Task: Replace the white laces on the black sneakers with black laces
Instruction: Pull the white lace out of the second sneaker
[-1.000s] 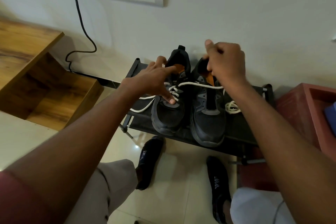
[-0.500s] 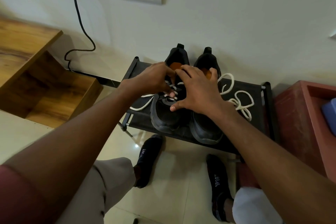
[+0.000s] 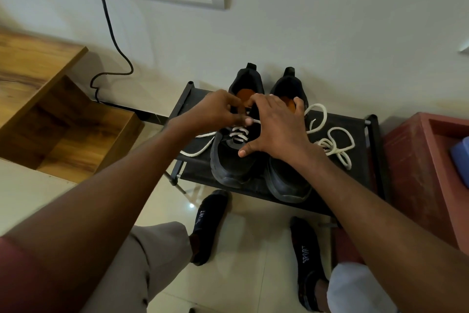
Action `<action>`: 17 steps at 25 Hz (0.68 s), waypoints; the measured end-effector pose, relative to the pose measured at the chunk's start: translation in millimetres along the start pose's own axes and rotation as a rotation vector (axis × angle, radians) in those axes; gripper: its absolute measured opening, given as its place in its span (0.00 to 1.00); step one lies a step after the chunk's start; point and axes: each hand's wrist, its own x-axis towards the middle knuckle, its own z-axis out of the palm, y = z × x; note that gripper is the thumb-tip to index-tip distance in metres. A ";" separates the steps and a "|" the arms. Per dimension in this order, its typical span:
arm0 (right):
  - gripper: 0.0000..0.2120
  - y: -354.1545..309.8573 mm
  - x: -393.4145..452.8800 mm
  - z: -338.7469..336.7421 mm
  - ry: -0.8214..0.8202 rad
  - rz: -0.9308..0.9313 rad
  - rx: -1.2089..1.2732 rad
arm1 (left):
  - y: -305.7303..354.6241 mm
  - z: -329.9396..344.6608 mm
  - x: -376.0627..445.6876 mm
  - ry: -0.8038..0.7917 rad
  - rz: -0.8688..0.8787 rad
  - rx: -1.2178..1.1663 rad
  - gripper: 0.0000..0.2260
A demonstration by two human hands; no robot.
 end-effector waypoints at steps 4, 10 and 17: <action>0.56 2.5 -0.8 -0.2 -0.010 -0.010 0.005 | 16.6 12.8 8.1 0.106 -0.074 0.268 0.13; 0.55 0.7 1.0 -1.1 -0.020 -0.015 0.017 | -3.0 -10.7 -10.9 0.128 -0.176 -0.321 0.06; 0.56 1.6 0.5 1.1 -0.017 -0.023 0.008 | 20.9 -2.9 -6.0 0.167 0.008 0.273 0.17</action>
